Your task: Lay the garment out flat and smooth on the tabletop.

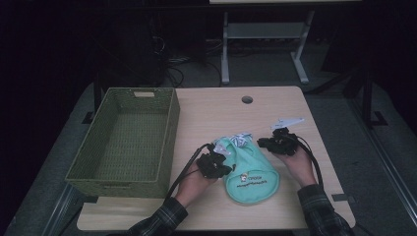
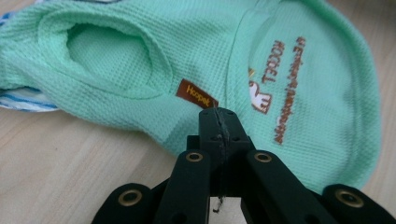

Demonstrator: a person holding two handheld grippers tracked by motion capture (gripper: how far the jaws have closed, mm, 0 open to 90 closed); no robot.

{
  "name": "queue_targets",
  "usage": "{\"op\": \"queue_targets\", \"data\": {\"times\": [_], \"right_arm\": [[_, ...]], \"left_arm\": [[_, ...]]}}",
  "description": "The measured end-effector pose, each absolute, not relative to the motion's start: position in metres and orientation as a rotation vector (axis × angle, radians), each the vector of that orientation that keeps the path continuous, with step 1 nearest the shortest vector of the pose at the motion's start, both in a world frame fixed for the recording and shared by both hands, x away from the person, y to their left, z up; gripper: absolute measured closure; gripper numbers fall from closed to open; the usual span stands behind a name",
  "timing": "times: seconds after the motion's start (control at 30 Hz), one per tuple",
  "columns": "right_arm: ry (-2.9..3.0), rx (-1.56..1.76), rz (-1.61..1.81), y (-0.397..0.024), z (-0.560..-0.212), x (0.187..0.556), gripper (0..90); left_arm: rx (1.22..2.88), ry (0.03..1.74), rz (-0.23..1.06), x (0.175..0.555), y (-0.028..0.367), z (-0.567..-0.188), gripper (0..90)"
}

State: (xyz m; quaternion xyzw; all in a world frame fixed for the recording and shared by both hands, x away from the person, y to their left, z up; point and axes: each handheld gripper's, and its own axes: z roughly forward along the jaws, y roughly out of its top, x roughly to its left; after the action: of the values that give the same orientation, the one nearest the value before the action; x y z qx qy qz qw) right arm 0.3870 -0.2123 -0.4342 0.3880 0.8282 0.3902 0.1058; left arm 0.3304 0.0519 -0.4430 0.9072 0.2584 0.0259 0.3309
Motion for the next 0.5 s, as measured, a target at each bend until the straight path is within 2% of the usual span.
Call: {"op": "queue_targets", "data": {"times": [0.37, 0.5], "right_arm": [[2.46, 1.175, 1.127, -0.197, -0.443, 0.42, 72.4], [2.478, 1.2, 1.126, -0.189, -0.452, 0.43, 72.4]], "left_arm": [[2.44, 0.672, 0.054, 0.333, 0.053, -0.455, 89.5], [2.437, 0.673, 0.047, 0.334, 0.052, -0.455, 89.5]]}}
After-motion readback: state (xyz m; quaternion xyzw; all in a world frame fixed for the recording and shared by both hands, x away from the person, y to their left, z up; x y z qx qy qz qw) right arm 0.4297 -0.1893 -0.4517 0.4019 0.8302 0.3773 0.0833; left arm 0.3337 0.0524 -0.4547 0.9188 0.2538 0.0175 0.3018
